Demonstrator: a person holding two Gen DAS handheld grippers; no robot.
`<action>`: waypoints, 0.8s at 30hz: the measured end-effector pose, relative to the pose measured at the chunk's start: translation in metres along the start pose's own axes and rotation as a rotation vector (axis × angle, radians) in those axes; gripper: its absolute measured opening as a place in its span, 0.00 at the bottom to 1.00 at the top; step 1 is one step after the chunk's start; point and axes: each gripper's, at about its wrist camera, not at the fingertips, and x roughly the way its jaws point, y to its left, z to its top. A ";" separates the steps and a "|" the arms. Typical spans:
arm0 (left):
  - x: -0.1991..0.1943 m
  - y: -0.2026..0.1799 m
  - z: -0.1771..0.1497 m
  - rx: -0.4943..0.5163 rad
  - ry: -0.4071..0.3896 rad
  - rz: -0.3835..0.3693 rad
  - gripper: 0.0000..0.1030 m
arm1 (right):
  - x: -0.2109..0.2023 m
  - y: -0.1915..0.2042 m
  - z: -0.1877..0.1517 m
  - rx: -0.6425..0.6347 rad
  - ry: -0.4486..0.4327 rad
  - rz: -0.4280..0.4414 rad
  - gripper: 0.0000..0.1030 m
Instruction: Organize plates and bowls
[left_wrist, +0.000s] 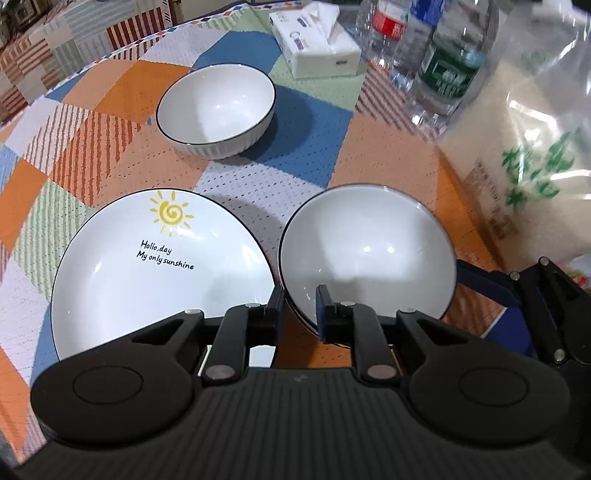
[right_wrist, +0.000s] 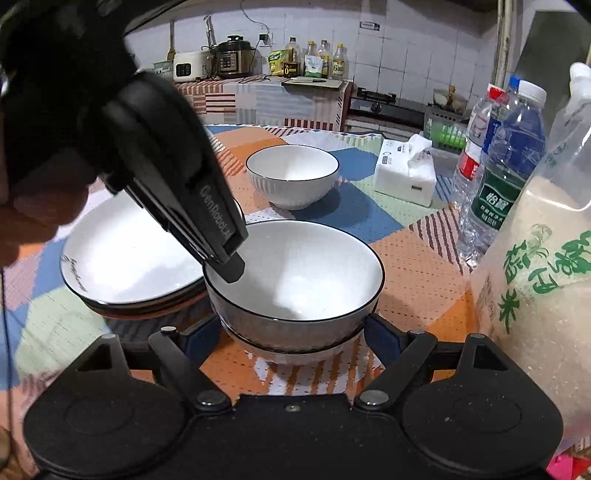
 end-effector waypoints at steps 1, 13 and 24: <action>-0.004 0.003 0.001 -0.011 -0.006 -0.018 0.17 | -0.004 0.000 0.003 0.001 -0.007 0.002 0.85; -0.059 0.065 0.031 -0.112 -0.116 -0.061 0.20 | -0.015 -0.029 0.075 0.113 0.011 0.113 0.85; -0.046 0.128 0.066 -0.209 -0.180 -0.062 0.21 | 0.063 -0.065 0.152 0.286 0.182 0.215 0.66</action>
